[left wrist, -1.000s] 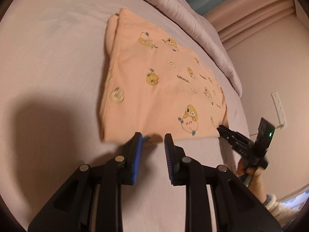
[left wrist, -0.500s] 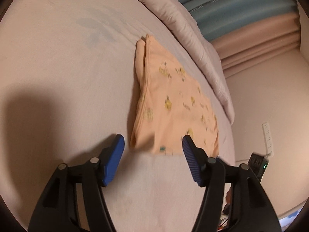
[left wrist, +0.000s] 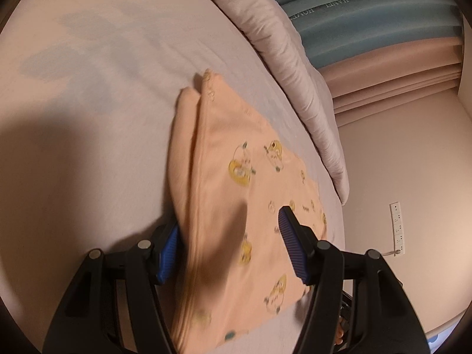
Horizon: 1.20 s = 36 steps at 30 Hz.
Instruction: Fold small clothes
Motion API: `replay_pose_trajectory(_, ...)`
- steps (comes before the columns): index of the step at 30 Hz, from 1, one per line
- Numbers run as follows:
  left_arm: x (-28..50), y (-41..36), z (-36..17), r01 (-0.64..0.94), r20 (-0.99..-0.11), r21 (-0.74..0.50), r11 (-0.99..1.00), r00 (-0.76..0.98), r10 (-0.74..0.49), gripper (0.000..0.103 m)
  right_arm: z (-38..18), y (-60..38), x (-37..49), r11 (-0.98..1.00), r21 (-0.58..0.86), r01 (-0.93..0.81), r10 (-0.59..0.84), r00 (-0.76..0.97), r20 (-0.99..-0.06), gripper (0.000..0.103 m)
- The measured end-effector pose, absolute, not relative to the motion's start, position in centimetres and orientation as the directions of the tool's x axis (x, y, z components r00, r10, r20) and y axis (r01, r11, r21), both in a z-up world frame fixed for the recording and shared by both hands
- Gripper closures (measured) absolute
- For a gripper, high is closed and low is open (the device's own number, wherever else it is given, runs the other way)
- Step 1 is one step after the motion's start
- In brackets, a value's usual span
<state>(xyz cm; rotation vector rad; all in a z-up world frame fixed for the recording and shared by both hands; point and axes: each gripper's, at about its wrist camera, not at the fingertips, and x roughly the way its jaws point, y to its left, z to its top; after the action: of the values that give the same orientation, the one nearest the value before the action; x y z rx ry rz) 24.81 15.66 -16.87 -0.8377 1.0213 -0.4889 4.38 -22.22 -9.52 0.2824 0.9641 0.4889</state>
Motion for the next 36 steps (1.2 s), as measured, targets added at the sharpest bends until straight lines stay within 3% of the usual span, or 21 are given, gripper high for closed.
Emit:
replay_pose_trajectory(5, 26.7, 14.6, -16.6, 0.001, -0.566, -0.775, 0.631, 0.442, -0.696, 0.044, -9.3, -20.5, 6.2, 0.859, 0.422, -0.288, 0.511, 0.470, -0.720, 0.053)
replay_pose_trajectory(7, 27.1, 14.4, -16.6, 0.000, -0.589, -0.757, 0.654, 0.434, -0.682, 0.053, -8.9, -19.5, 7.0, 0.858, 0.412, -0.305, 0.512, 0.470, -0.718, 0.053)
replay_pose_trajectory(9, 27.6, 14.3, -16.6, -0.009, -0.615, -0.739, 0.674, 0.419, -0.668, 0.071, -8.5, -18.2, 8.3, 0.858, 0.398, -0.325, 0.512, 0.475, -0.716, 0.053)
replay_pose_trajectory(12, 27.6, 14.6, -16.5, -0.018, -0.636, -0.722, 0.692, 0.413, -0.652, 0.083, -8.2, -16.5, 10.7, 0.870, 0.376, -0.319, 0.490, 0.484, -0.725, 0.053)
replay_pose_trajectory(16, 26.8, 14.3, -15.0, 0.021, -0.628, -0.710, 0.704, 0.434, -0.646, 0.087, -8.8, -14.9, 14.2, 0.885, 0.363, -0.292, 0.464, 0.495, -0.734, 0.058)
replay_pose_trajectory(18, 26.6, 13.9, -13.9, 0.048, -0.624, -0.702, 0.710, 0.438, -0.647, 0.089, -9.6, -13.9, 16.0, 0.910, 0.319, -0.266, 0.413, 0.491, -0.767, 0.077)
replay_pose_trajectory(20, 26.4, 13.4, -12.9, 0.074, -0.613, -0.704, 0.707, 0.440, -0.656, 0.090, -10.6, -13.4, 17.3, 0.934, 0.275, -0.228, 0.354, 0.477, -0.805, 0.088)
replay_pose_trajectory(25, 26.3, 12.7, -12.1, 0.082, -0.630, -0.684, 0.725, 0.436, -0.643, 0.090, -10.2, -13.8, 17.4, 0.935, 0.293, -0.201, 0.354, 0.455, -0.817, 0.089)
replay_pose_trajectory(36, 26.4, 12.3, -11.9, 0.061, -0.643, -0.675, 0.735, 0.441, -0.626, 0.090, -10.4, -13.6, 7.8, 0.903, 0.226, -0.365, 0.374, 0.413, -0.830, 0.089)
